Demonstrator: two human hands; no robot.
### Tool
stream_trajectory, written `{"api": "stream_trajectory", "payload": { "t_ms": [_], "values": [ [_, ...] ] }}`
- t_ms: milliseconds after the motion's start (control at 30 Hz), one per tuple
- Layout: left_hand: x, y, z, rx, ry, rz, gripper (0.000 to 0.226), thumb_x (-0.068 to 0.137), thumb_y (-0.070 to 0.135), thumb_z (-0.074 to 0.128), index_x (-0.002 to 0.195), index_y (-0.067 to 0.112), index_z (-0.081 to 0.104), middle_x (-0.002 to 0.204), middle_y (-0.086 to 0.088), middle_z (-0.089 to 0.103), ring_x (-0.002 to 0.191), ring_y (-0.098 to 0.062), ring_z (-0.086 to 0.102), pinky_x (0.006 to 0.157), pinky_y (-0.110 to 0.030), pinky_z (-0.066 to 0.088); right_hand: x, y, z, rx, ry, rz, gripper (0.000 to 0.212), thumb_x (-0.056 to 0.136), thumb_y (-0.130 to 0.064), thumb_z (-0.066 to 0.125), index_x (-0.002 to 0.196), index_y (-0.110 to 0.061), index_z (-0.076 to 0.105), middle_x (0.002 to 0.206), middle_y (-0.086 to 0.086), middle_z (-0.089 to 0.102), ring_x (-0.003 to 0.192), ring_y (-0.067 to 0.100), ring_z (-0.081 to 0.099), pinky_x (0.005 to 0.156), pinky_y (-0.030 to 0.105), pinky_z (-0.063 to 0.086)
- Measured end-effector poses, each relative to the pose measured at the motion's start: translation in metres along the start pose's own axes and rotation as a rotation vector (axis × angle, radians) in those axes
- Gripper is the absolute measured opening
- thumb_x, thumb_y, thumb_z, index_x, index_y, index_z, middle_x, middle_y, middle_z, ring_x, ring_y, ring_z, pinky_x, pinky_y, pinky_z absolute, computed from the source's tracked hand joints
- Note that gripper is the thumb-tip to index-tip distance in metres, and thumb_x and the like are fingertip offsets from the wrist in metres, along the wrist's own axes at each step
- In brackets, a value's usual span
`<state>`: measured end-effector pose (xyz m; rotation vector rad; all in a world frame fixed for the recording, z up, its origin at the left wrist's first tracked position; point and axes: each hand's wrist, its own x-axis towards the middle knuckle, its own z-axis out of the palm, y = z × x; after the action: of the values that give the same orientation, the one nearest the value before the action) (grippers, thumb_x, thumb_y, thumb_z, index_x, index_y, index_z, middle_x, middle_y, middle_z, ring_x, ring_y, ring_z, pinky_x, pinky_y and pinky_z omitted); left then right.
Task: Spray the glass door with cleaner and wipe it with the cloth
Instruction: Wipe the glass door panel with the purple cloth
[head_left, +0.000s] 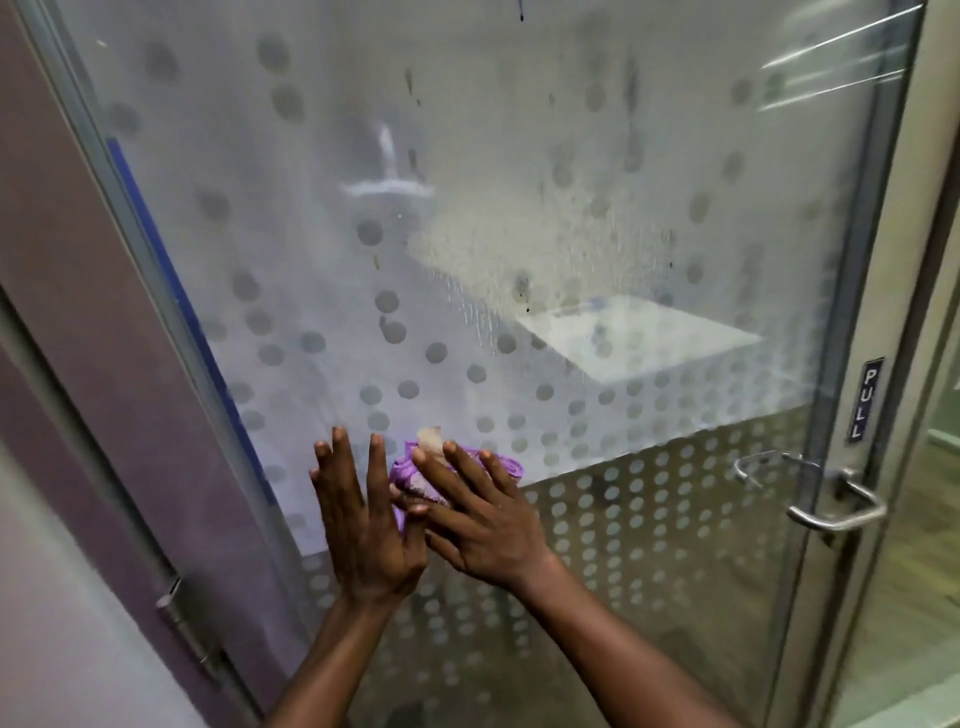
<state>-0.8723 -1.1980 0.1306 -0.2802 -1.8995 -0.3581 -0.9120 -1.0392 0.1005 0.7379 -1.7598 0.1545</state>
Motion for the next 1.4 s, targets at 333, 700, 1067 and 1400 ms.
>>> {"api": "stream_trajectory", "payload": {
  "t_ms": [333,700,1067,1400],
  "values": [
    [0.074,0.034,0.016,0.236,-0.014,0.102,0.081,0.102,0.064,0.03,0.167,0.02,0.009,0.177,-0.009,-0.004,0.165,-0.031,-0.005,0.133,-0.046,-0.005,0.025,0.078,-0.037,0.006,0.335,1.003,0.058,0.109,-0.045,0.028,0.162,-0.021,0.029,0.17,0.021,0.022,0.159,0.039,0.018,0.126,0.054,0.02],
    [0.069,0.032,0.033,0.37,0.02,0.07,0.085,0.102,0.067,0.022,0.167,0.013,0.011,0.176,-0.016,-0.001,0.164,-0.035,-0.003,0.133,-0.051,-0.004,0.045,0.065,-0.039,0.106,0.364,0.984,0.07,0.108,-0.051,0.026,0.161,-0.005,0.025,0.171,0.019,0.018,0.16,0.038,0.015,0.129,0.054,0.015],
    [0.07,0.03,0.034,0.326,0.048,0.077,0.084,0.103,0.064,0.019,0.167,0.01,0.012,0.175,-0.02,0.003,0.163,-0.041,0.001,0.132,-0.056,-0.001,0.036,0.169,-0.068,-0.156,0.082,0.069,0.059,0.104,-0.049,0.047,0.159,-0.029,0.039,0.17,0.008,0.031,0.161,0.031,0.02,0.131,0.048,0.005],
    [0.073,0.035,0.033,0.378,0.01,0.061,0.086,0.102,0.066,0.022,0.166,0.01,0.014,0.175,-0.021,0.003,0.163,-0.042,0.001,0.132,-0.056,-0.001,0.043,0.221,-0.105,0.109,0.505,1.382,0.067,0.104,-0.042,0.029,0.165,-0.015,0.018,0.174,0.009,0.011,0.162,0.032,0.008,0.129,0.057,0.013]
  ]
}}
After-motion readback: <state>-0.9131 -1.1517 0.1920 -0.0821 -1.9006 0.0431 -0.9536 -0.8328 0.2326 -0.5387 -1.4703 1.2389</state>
